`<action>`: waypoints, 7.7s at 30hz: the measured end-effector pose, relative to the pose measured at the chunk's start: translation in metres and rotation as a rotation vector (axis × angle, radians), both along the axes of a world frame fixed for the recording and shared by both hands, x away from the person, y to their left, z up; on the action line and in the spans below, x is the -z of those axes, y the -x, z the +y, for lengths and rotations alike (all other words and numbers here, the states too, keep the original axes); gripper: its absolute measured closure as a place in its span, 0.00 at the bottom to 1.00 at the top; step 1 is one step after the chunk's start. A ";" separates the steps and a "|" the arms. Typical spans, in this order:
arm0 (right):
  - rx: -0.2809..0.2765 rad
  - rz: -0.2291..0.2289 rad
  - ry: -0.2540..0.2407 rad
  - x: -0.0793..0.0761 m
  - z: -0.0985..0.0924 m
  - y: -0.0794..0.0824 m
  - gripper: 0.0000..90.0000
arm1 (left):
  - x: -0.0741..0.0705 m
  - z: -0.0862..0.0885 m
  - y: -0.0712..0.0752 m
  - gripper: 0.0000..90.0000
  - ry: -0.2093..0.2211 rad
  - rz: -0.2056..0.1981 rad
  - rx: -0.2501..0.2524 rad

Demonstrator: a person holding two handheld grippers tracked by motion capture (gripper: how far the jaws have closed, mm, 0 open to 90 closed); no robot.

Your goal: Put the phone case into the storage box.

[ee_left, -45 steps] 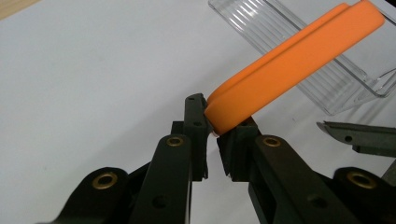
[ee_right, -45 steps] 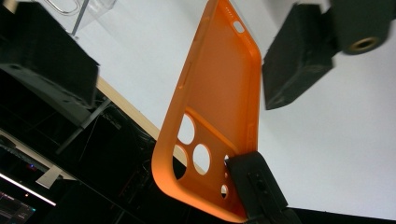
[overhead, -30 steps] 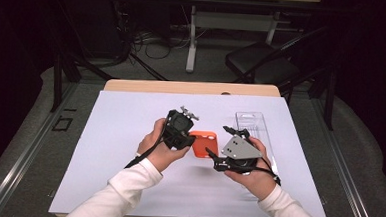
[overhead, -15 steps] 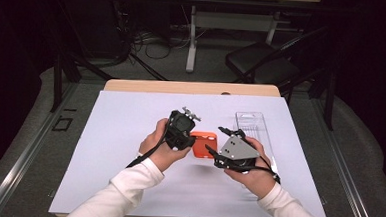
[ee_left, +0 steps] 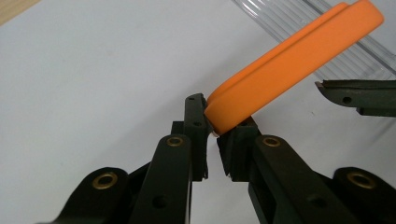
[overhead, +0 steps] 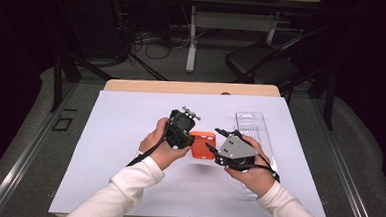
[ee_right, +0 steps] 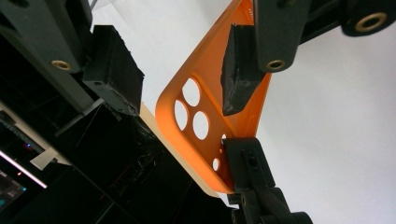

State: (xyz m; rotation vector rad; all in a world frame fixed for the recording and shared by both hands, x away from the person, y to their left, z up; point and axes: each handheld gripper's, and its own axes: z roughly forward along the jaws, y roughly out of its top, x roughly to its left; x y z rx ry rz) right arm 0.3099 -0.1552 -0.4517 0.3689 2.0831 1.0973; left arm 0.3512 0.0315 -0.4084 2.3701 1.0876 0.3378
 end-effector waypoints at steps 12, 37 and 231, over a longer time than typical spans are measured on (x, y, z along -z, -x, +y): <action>-0.002 0.016 0.020 -0.003 0.001 -0.001 0.61 | 0.002 -0.002 0.001 0.91 -0.013 0.000 0.005; 0.001 -0.004 0.089 -0.010 0.003 0.004 0.84 | 0.005 -0.006 0.003 0.91 -0.033 0.003 0.009; -0.018 -0.011 0.013 -0.066 -0.052 -0.059 0.89 | 0.023 0.073 0.014 0.17 0.360 -0.138 0.128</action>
